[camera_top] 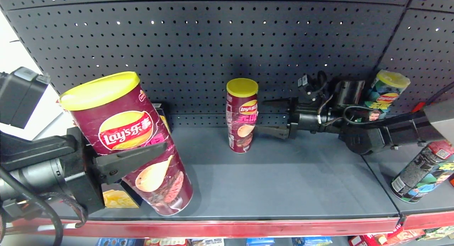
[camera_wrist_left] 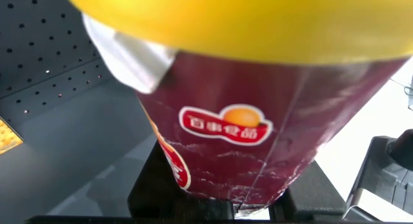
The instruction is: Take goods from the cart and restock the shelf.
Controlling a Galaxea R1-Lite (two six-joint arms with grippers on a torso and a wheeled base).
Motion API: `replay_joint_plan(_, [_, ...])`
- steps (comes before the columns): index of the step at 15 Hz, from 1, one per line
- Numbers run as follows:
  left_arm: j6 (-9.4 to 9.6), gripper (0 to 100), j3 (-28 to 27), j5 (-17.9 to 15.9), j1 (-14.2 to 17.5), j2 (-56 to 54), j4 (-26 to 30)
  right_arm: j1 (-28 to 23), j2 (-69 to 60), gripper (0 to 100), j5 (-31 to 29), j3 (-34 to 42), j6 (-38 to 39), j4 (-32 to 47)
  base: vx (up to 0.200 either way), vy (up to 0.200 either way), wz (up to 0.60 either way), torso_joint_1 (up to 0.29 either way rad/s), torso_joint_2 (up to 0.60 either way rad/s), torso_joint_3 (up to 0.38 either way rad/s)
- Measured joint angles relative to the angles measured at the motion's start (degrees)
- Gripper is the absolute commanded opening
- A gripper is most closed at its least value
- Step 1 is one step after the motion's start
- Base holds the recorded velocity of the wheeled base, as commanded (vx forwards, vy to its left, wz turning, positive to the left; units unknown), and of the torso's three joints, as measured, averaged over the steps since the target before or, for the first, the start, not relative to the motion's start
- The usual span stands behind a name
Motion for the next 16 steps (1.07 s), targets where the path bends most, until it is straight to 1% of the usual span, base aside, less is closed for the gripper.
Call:
replay_joint_plan(2, [0.00, 0, 0.05, 0.00, 0.15, 0.37, 0.00, -0.29, 3.28, 100, 2.16, -3.17, 0.09, 0.02, 0.000, 0.000, 0.00, 0.000, 0.00, 0.000])
replay_joint_plan(5, [0.00, 0, 0.05, 0.01, 0.30, 1.06, -0.02, 0.15, 7.11, 100, 3.78, -6.18, 0.57, -0.26, 0.000, 0.000, 0.00, 0.000, 0.00, 0.000])
replay_joint_plan(8, [0.01, 0, 0.20, 0.01, 0.34, 1.38, -0.11, 1.27, 9.42, 100, 3.85, -8.08, 1.97, -1.38, 0.000, 0.000, 0.00, 0.000, 0.00, 0.000])
replay_joint_plan(12, [0.00, 0, 0.66, 0.00, 0.45, 1.44, -0.09, 3.21, 11.35, 100, 3.52, -9.44, 6.24, -5.73, 0.000, 0.000, 0.00, 0.000, 0.00, 0.000])
replay_joint_plan(16, [0.00, 0, 0.74, 0.00, 0.72, 1.46, -0.09, 4.28, 12.56, 100, 3.15, -9.61, 6.81, -6.85, 0.000, 0.000, 0.00, 0.000, 0.00, 0.000])
